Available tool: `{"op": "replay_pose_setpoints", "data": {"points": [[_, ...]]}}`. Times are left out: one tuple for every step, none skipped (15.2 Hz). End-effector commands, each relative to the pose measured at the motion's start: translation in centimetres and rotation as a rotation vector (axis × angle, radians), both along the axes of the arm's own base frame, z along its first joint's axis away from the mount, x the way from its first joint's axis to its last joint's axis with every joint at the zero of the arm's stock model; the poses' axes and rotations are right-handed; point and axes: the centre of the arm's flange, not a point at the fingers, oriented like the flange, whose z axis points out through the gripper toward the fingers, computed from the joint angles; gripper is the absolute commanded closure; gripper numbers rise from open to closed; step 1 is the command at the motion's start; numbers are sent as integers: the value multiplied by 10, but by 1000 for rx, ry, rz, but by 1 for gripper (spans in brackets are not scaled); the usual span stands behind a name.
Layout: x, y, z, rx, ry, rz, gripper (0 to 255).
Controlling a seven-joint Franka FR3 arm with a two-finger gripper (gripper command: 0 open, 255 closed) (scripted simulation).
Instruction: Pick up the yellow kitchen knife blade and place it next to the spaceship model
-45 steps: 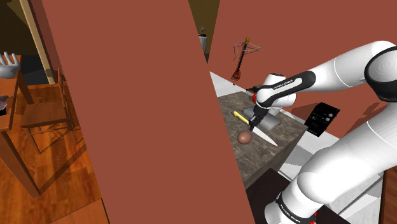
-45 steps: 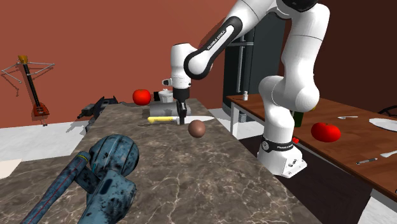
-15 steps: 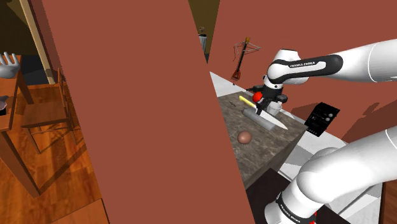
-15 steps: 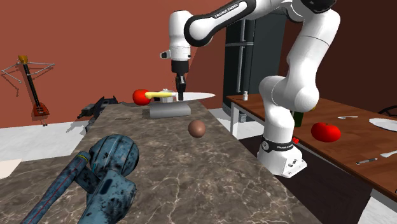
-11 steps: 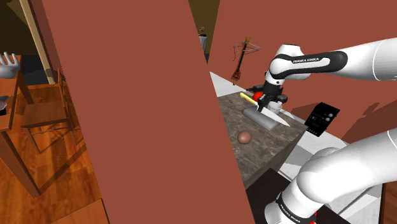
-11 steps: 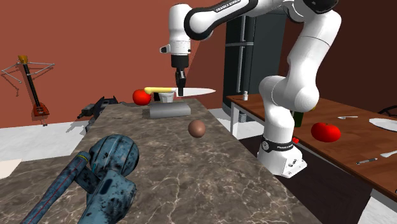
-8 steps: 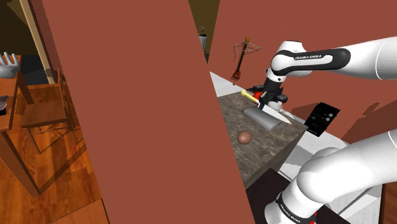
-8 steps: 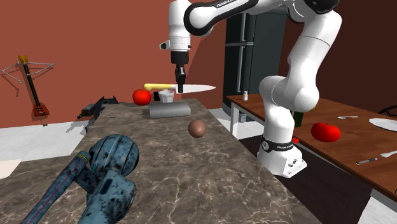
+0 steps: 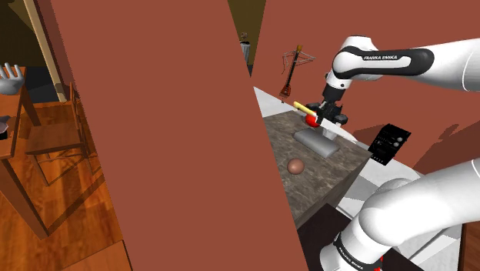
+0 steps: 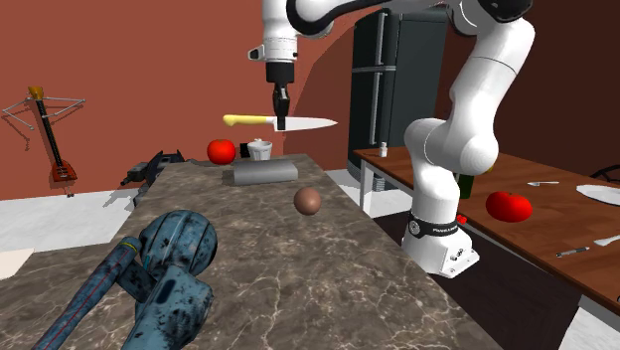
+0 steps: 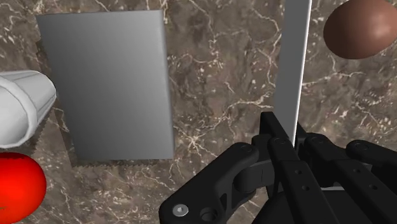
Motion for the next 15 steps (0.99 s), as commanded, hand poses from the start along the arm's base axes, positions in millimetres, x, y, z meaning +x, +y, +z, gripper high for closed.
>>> {"op": "replay_pose_setpoints", "data": {"points": [[0, -1, 6, 0, 0, 0, 255], [0, 12, 6, 0, 0, 0, 255], [1, 25, 6, 0, 0, 0, 255], [2, 39, 6, 0, 0, 0, 255], [2, 52, 6, 0, 0, 0, 255], [3, 65, 6, 0, 0, 0, 255], [4, 78, 6, 0, 0, 0, 255], [4, 91, 6, 0, 0, 0, 255], [5, 104, 6, 0, 0, 0, 255], [6, 118, 6, 0, 0, 0, 255], [6, 131, 6, 0, 0, 0, 255], [7, 144, 6, 0, 0, 0, 255], [8, 157, 6, 0, 0, 0, 255], [8, 170, 6, 0, 0, 0, 255], [9, 184, 6, 0, 0, 0, 255]]}}
